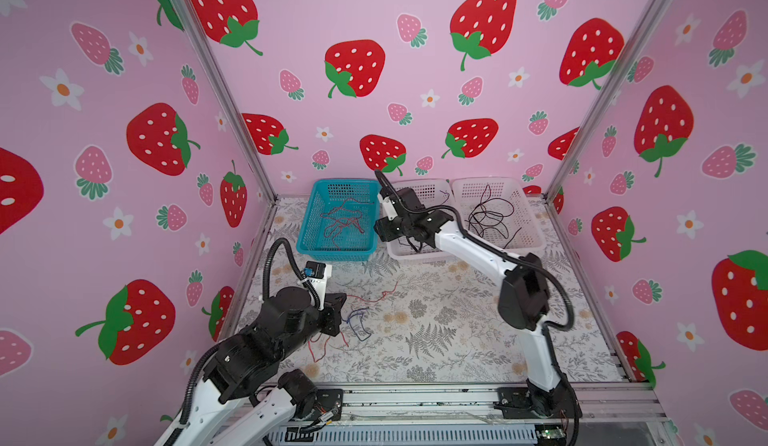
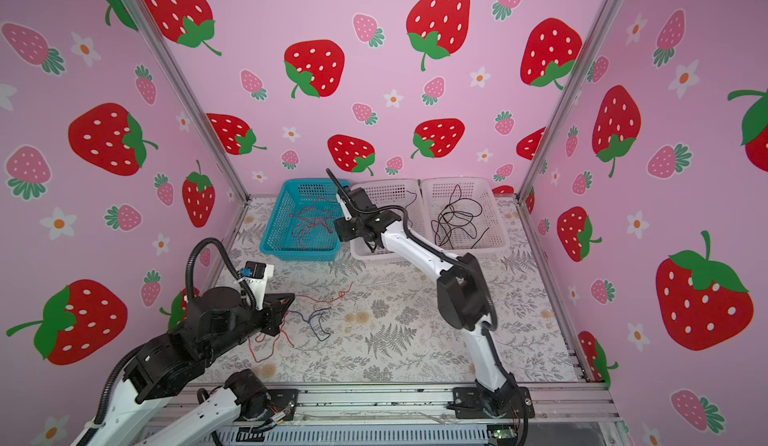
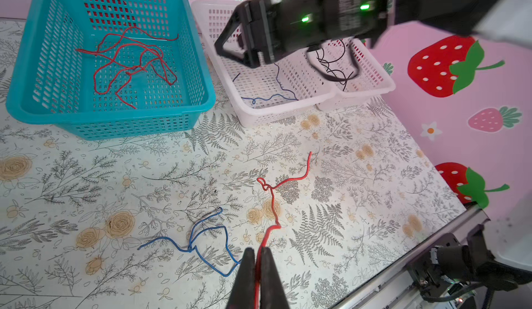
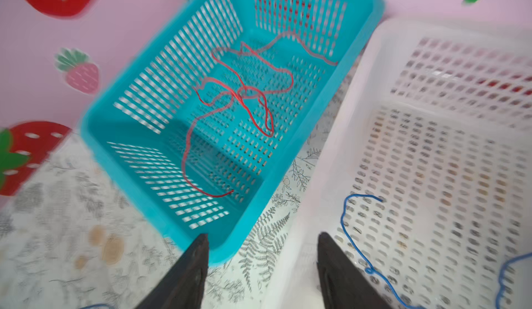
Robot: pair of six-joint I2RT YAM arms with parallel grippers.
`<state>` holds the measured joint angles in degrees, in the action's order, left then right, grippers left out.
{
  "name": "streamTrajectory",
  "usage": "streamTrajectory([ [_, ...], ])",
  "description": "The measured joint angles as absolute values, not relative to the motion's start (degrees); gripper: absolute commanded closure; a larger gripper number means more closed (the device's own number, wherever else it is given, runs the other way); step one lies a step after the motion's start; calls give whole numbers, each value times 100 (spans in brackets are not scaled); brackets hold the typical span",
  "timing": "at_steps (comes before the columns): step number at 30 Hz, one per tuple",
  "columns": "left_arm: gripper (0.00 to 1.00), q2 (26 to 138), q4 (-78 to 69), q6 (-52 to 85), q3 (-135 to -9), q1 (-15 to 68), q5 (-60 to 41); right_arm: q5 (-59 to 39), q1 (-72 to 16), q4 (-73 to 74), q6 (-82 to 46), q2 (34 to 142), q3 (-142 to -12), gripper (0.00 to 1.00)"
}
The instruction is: Untangle the cables
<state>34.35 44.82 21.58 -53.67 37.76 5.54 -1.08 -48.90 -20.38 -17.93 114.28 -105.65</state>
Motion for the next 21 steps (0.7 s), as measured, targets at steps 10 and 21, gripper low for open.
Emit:
streamTrajectory([
  [10,100,4661,3983,1973,-5920,2864,-1205,-1925,-5297,379,-1398,7415,-6536,31],
  [21,100,5406,3706,2147,-6093,2333,-3933,-2438,-5990,454,-873,7693,-5422,43],
])
